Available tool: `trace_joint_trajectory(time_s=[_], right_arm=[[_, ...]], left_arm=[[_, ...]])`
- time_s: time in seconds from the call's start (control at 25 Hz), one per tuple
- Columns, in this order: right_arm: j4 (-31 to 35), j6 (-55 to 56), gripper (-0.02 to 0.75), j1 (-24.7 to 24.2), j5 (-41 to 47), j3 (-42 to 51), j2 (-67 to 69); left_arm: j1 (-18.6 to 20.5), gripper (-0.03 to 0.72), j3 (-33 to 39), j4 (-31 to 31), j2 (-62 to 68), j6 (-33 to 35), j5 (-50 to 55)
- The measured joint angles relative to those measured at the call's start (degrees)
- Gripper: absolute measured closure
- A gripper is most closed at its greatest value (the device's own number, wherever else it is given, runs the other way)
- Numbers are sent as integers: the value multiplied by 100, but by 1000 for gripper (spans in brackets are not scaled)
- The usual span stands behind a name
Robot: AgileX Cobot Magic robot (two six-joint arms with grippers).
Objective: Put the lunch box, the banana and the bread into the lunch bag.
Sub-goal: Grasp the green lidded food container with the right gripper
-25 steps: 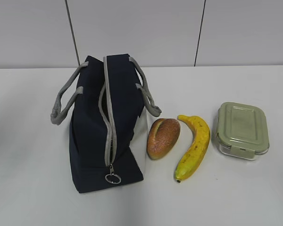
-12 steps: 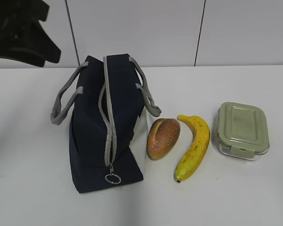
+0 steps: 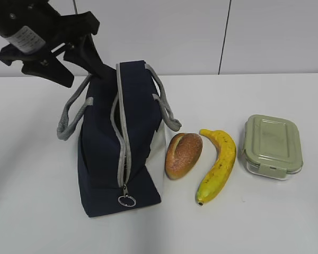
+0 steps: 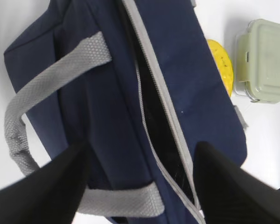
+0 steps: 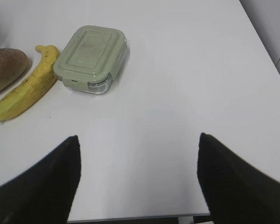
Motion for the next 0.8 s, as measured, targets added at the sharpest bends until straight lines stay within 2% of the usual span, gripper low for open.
trace_joint_trajectory(time_s=[0.24,0.52,0.8], right_arm=[[0,0,161,0,0,0,0],[0,0,161,0,0,0,0],[0,0,161,0,0,0,0]], left_arm=[[0,193,-399,203,552,-366,78],[0,193,-435,259,761,-441,211],[0,233,-437,229,877,-447,252]])
